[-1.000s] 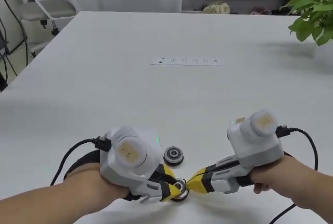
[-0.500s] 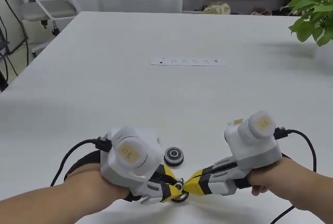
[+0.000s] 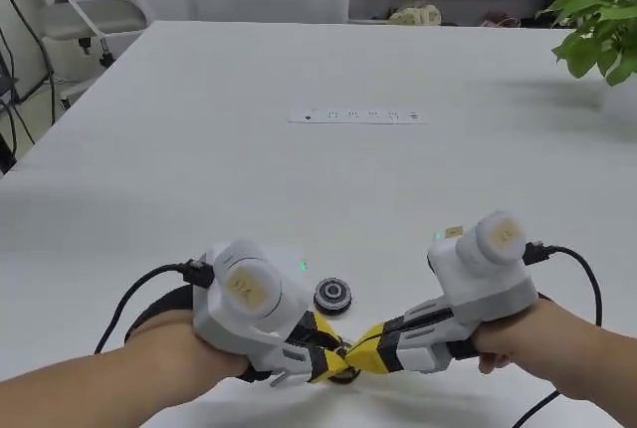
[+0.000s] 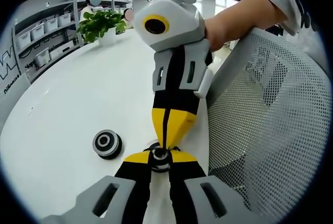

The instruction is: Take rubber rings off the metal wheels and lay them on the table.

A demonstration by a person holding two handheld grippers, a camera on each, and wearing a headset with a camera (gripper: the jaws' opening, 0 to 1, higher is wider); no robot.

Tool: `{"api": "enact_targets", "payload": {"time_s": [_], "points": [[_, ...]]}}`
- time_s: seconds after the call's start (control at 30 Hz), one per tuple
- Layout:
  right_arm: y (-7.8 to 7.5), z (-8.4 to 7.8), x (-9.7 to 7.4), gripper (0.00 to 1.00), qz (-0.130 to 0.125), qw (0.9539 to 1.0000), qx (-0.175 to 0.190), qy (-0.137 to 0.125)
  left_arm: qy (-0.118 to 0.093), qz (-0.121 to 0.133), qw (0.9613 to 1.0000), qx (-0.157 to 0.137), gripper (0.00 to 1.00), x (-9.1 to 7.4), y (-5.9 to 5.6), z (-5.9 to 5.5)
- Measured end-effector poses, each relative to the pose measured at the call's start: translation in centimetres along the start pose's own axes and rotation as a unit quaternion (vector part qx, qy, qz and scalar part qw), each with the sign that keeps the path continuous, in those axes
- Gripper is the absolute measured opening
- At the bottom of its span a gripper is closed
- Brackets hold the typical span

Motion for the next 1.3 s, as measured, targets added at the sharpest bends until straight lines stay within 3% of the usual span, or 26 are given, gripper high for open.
{"api": "enact_targets", "payload": {"time_s": [0.57, 1.07, 1.23, 1.3], "points": [[-0.6, 0.3, -0.4, 0.0, -0.004, 1.0, -0.004, -0.001, 0.002, -0.009, 0.9999, 0.008, 0.08, 0.0, 0.0, 0.2], [-0.5, 0.6, -0.7, 0.0, 0.0, 1.0, 0.0, -0.008, 0.005, -0.035, 0.9994, 0.007, 0.22, -1.5, -1.0, 1.2], [-0.4, 0.7, -0.7, 0.0, 0.001, 1.0, -0.001, -0.009, -0.012, -0.04, 0.9987, -0.029, 0.3, -2.3, -0.8, 1.6], [-0.3, 0.7, -0.7, 0.0, 0.002, 1.0, -0.002, -0.009, -0.011, -0.039, 0.9987, -0.03, 0.32, -2.6, -0.7, 1.4]]}}
Point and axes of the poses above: the centre of the closed fingertips' face, and the gripper's own axes: x roughly forward along the fingers, y roughly to its left, z roughly out of its top, the point moved 4 cm from there along -x, roughly backward along the fingers, and after that the axes turned 1 degree about z, right-handed, at the moved point
